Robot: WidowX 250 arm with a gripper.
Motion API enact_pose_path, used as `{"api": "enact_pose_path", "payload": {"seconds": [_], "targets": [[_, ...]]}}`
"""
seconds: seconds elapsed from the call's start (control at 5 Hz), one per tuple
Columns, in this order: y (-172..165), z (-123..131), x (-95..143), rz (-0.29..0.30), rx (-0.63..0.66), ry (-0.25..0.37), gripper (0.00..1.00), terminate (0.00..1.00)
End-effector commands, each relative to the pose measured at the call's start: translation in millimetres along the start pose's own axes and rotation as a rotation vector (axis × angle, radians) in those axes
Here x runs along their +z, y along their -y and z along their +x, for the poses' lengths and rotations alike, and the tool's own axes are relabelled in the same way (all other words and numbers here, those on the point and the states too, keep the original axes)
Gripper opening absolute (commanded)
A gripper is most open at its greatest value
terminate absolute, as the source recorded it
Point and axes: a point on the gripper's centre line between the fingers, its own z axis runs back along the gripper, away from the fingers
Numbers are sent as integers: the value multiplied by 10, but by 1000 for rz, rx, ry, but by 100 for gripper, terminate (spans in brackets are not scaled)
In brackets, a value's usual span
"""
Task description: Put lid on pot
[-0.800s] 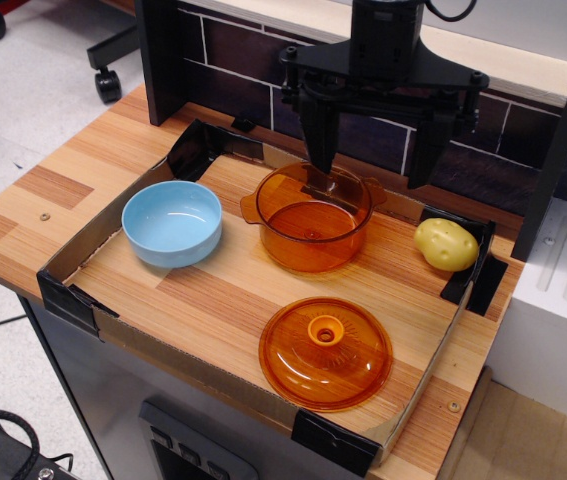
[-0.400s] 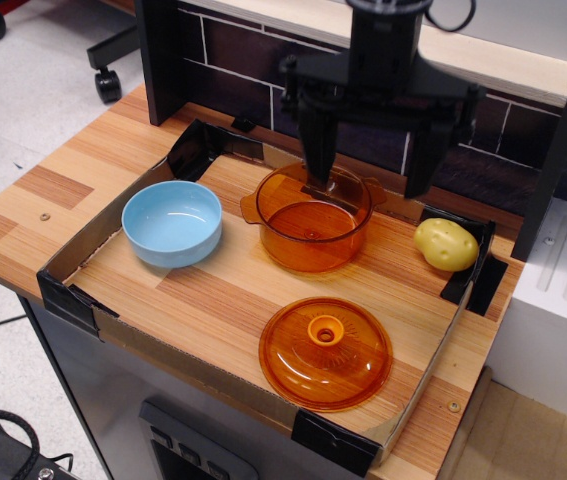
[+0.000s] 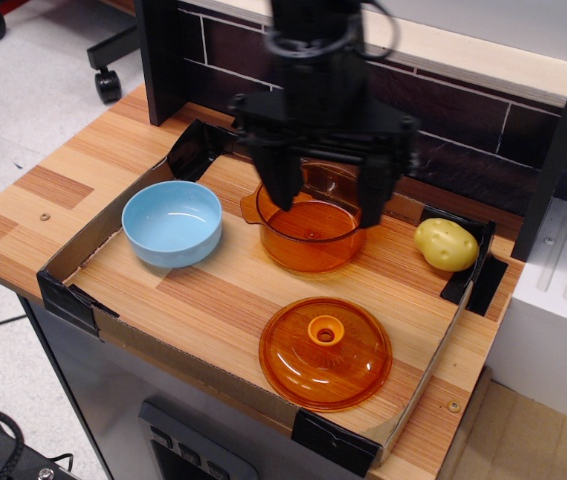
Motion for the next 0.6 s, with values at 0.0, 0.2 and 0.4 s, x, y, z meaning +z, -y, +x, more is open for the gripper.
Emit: {"api": "enact_pose_path", "payload": {"seconds": [0.0,0.2,0.4], "targets": [[-155,-43,-254,-20,-64,-13,100,0],[-127,-113,-421,-18,-104,-4,100,0],[-70,-188,-593,-28,-142,-29,100,0]]}}
